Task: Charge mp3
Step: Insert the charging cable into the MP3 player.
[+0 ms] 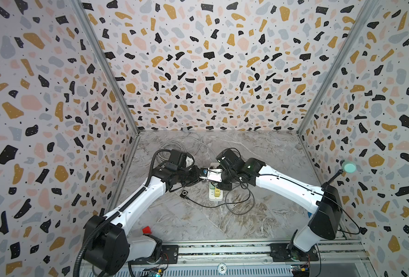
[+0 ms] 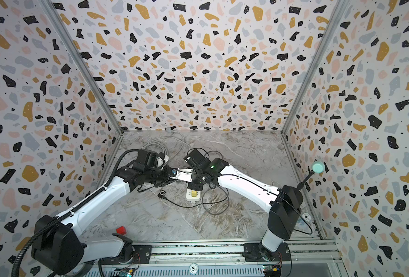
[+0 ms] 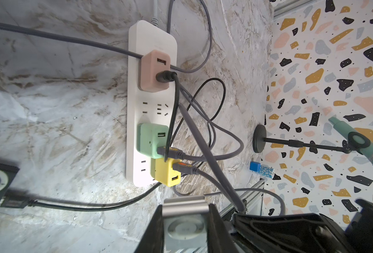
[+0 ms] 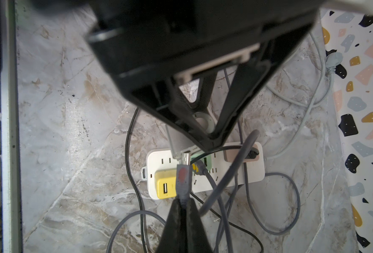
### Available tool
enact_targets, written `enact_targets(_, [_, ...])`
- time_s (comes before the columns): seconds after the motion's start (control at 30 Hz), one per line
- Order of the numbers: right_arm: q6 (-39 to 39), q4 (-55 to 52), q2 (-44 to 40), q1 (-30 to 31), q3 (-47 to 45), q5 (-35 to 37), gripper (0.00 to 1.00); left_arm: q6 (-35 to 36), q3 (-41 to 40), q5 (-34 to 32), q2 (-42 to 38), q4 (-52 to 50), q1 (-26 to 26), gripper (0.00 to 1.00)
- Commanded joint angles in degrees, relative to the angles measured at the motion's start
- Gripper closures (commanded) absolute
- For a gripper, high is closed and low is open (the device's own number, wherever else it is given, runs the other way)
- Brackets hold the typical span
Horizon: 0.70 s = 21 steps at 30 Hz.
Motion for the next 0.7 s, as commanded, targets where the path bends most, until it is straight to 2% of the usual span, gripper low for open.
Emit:
enact_targets(0.0, [-2.4,-2.3,2.1,1.0,2.2,-0.7,1.0,1.8,4.1,4.7,0.1,2.6,-0.8,1.0])
enact_targets(0.4, [-4.9,0.7,4.3,2.6,4.9,-2.5,1.0,4.1,5.2,5.7,0.5,-0.4,-1.5,1.0])
enact_targets(0.67, [-7.1,5.5,1.9,2.5,0.2,-4.8,1.0,5.2,6.0,9.3,0.4,0.0,-1.6,1.0])
